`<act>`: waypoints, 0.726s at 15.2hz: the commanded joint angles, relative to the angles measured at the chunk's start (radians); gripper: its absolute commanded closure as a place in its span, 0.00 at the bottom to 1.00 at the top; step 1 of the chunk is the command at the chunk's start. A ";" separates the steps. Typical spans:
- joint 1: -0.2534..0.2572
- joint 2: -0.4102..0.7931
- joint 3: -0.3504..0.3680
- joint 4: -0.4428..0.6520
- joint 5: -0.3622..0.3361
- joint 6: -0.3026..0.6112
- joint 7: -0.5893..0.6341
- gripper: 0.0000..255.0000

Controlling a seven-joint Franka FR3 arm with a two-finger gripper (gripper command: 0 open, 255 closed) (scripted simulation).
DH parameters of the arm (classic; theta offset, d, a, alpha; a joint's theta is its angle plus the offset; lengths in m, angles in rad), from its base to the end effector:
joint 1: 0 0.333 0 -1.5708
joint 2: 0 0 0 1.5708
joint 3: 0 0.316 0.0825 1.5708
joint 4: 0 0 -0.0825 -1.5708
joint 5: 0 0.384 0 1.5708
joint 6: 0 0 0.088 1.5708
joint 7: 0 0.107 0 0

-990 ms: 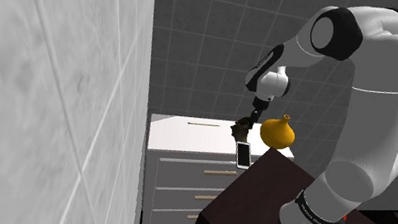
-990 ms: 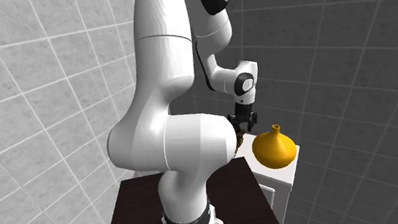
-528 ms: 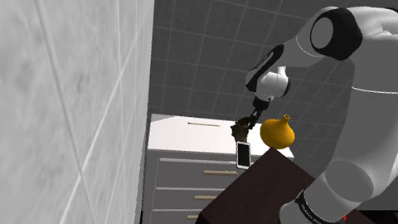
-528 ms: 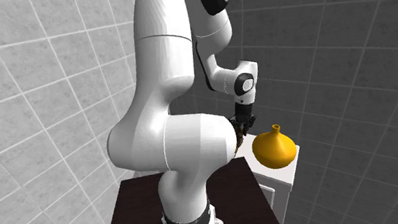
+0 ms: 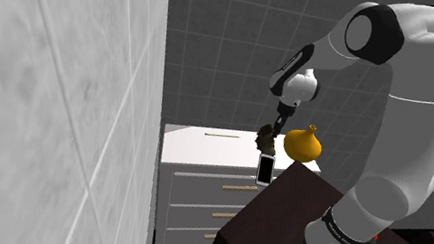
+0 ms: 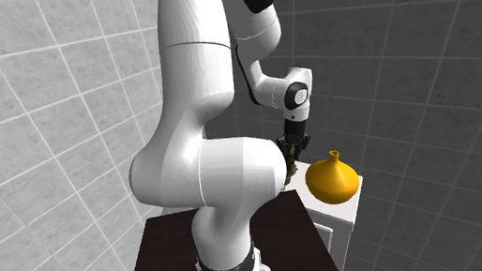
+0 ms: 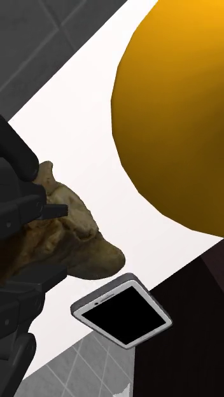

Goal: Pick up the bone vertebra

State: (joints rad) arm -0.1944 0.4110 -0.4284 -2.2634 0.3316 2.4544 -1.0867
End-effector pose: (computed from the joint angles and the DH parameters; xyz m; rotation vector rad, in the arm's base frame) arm 0.4145 -0.3092 0.1798 -2.9895 -0.3090 0.1384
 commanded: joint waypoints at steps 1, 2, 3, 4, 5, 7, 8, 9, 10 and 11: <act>0.009 -0.026 -0.012 -0.005 -0.018 -0.019 0.013 1.00; 0.013 -0.039 -0.018 -0.006 -0.028 -0.029 0.020 1.00; 0.017 -0.051 -0.024 -0.007 -0.037 -0.039 0.026 1.00; 0.021 -0.064 -0.030 -0.008 -0.047 -0.049 0.033 1.00; 0.025 -0.077 -0.035 -0.009 -0.056 -0.059 0.040 1.00; 0.032 -0.102 -0.045 -0.010 -0.075 -0.080 0.053 1.00; 0.036 -0.114 -0.050 -0.009 -0.085 -0.091 0.060 1.00; 0.039 -0.126 -0.054 -0.009 -0.094 -0.102 0.067 1.00; 0.042 -0.139 -0.059 -0.009 -0.104 -0.113 0.073 1.00; 0.042 -0.140 -0.059 -0.009 -0.105 -0.114 0.074 1.00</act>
State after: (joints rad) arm -0.1554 0.2809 -0.4845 -2.2725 0.2344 2.3494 -1.0191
